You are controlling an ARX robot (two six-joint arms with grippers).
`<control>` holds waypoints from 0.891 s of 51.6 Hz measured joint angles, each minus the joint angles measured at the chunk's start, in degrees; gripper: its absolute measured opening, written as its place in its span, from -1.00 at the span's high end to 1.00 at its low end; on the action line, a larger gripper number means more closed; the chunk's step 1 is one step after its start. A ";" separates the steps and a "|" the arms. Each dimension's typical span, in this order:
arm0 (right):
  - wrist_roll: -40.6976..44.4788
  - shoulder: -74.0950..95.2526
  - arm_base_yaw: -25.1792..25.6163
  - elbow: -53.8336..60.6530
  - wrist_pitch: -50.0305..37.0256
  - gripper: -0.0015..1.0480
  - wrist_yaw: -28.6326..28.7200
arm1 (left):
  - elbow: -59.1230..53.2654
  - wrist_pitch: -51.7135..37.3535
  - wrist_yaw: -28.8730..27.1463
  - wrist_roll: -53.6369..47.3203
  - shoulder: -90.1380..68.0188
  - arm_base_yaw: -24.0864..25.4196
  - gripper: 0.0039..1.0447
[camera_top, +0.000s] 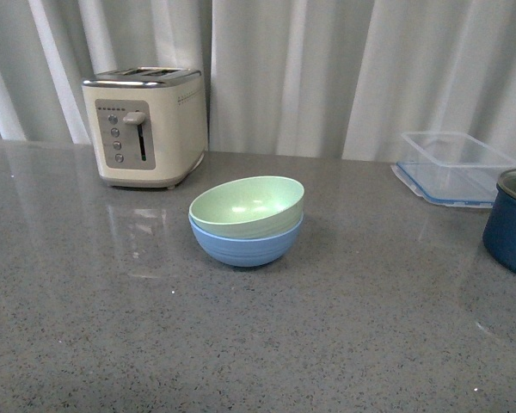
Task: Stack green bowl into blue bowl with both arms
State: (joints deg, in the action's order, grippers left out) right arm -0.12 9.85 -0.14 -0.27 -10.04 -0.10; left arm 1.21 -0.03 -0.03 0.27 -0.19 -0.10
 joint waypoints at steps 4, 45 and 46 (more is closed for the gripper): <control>0.00 -7.13 0.00 -0.04 9.18 0.98 0.13 | 0.00 0.00 -0.02 0.02 0.00 0.00 -0.88; 0.02 -9.60 0.00 -0.04 10.01 -0.80 0.13 | 0.00 0.00 0.00 0.00 0.00 0.00 -0.88; 0.02 -9.60 0.00 -0.04 10.01 -0.80 0.13 | 0.00 0.00 0.00 0.00 0.00 0.00 -0.88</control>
State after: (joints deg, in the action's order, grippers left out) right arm -0.10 0.25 -0.14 -0.32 -0.03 0.03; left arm 1.21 -0.03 -0.03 0.27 -0.19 -0.10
